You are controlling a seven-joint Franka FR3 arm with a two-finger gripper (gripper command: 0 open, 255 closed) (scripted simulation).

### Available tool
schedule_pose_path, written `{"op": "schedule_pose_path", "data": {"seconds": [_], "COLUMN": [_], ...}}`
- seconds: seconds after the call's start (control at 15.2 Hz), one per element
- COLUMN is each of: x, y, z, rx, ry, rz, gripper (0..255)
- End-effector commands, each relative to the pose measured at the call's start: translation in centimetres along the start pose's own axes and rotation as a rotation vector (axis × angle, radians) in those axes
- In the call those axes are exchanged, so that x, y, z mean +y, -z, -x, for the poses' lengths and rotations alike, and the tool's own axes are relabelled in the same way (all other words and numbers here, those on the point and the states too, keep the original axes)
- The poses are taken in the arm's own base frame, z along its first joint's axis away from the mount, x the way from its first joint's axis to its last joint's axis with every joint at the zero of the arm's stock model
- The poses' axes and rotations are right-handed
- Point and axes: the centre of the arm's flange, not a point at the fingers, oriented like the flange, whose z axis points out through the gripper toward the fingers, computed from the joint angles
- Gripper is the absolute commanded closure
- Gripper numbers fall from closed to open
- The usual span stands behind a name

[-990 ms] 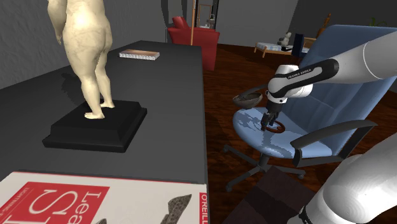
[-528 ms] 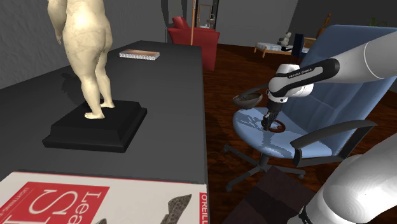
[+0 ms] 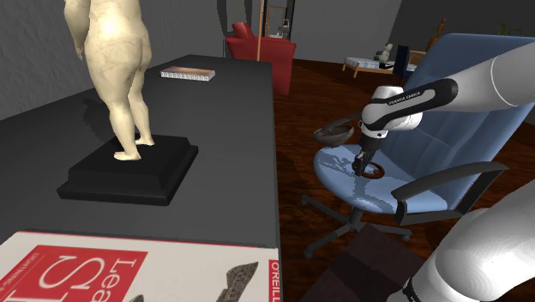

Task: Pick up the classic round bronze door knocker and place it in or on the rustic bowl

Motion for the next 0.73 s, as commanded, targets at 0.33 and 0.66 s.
{"op": "schedule_pose_path", "data": {"seconds": [0.33, 0.66], "x": [-0.4, -0.5], "y": [3.2, 5.8], "z": [0.1, 0.3], "rx": [-0.005, -0.005], "ry": [0.002, 0.002], "rz": [-0.002, -0.002], "gripper": [255, 255]}}
